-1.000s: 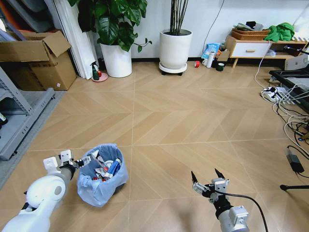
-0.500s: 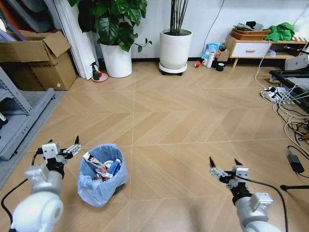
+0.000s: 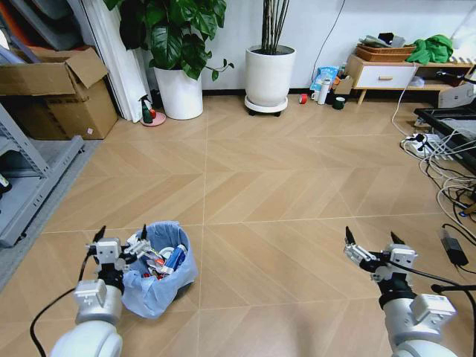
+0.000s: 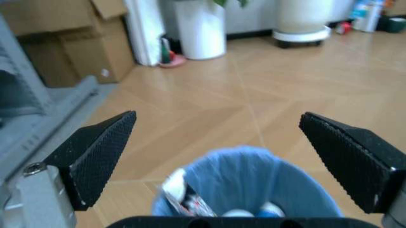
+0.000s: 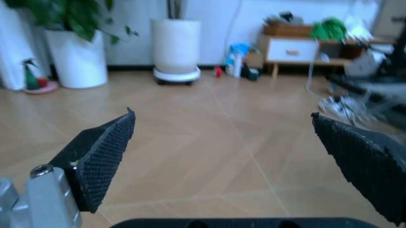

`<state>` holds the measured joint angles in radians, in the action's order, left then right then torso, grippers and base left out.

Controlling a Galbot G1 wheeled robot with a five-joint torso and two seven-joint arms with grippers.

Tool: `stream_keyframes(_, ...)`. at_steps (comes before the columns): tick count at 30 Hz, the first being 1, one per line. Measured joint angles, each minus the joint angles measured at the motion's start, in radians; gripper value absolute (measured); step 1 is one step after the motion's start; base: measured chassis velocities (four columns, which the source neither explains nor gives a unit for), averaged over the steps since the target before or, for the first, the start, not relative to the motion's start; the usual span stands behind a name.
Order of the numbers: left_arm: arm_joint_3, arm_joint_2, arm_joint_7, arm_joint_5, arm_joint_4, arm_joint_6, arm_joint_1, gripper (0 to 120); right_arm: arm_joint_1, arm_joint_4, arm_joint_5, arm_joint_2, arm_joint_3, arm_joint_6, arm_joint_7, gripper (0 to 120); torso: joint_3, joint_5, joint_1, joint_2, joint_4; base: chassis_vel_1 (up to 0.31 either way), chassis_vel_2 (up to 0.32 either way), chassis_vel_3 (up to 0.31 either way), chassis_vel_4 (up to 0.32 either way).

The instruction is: Pick up the trash bin and place the garbage on the floor into it.

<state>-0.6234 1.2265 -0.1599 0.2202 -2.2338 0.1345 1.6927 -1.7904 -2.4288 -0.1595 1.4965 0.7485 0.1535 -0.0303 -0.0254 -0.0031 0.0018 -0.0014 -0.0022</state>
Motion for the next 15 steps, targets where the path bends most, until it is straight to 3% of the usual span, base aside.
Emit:
stream_keyframes(2, -0.048, -0.004, 0.079, 0.017, -0.006, -0.038, 0.046, 100, -0.012, -0.016, 0.017, 0.003, -0.005, -0.021, 0.056, 100, 0.0, -0.0001, 0.0, 0.0, 0.0001, 0.0, 0.0, 0.0, 0.0)
stream_keyframes(5, -0.082, -0.005, 0.114, 0.021, -0.003, -0.067, 0.064, 100, -0.017, -0.015, 0.034, 0.004, -0.023, -0.03, 0.084, 100, 0.0, 0.0001, 0.0, 0.0, -0.0001, 0.0, 0.0, 0.0, 0.0)
stream_keyframes(15, -0.152, 0.008, 0.085, 0.099, -0.072, -0.074, 0.097, 100, -0.028, 0.009, 0.103, 0.053, -0.129, -0.063, 0.094, 100, 0.0, 0.0, 0.0, 0.0, 0.0, 0.0, 0.0, 0.0, 0.0)
